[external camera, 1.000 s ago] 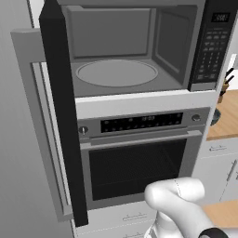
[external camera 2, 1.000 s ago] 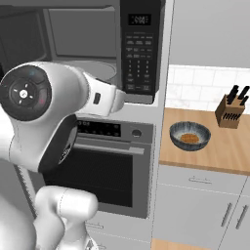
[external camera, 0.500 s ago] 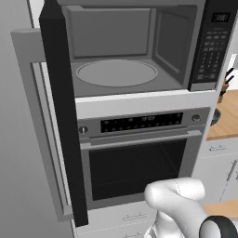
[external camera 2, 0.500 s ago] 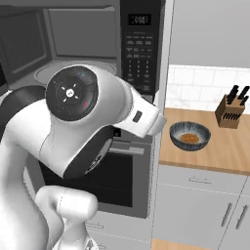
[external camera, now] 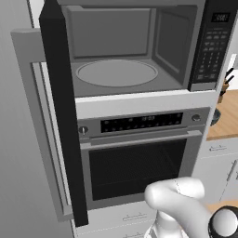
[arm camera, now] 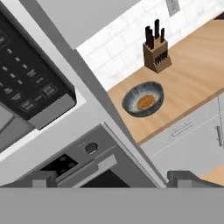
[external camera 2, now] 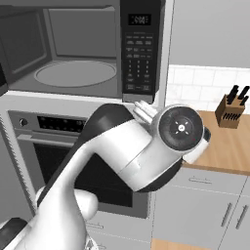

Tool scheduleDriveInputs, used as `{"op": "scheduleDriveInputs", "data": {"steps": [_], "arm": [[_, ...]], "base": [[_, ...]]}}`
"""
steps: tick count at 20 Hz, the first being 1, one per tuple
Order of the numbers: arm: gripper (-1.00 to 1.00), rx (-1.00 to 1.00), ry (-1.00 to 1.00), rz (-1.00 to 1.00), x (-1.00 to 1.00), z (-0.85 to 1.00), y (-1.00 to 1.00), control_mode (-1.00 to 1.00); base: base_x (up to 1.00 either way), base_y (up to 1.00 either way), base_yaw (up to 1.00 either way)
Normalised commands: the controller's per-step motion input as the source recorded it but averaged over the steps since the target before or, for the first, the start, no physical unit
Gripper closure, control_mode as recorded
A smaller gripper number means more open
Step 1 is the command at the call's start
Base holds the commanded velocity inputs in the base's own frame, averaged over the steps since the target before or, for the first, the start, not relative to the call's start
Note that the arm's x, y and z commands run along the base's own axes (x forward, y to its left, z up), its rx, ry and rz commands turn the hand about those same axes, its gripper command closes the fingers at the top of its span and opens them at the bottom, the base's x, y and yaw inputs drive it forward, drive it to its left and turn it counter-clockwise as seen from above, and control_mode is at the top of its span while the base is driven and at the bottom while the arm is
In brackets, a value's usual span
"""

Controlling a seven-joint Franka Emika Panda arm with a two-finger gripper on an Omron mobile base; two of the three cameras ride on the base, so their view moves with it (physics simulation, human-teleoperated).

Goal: Open the microwave, place the bowl with waffle inside the microwave, then close the microwave door and turn it on.

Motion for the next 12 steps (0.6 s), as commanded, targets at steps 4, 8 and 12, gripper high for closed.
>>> {"op": "scheduleDriveInputs", "data": {"steps": [4, 8, 12], "arm": [[-1.0, 0.23, 0.2, 0.02, 0.65, -0.24, -0.48, -1.0], [-1.0, 0.3, 0.21, 0.0, 0.58, -0.08, -0.69, -1.0], [-1.0, 0.29, 0.19, 0.0, 0.44, -0.1, -0.73, -1.0]], "base": [[0.0, 0.0, 0.0], [0.0, 0.0, 0.0], [0.0, 0.0, 0.0]]}}
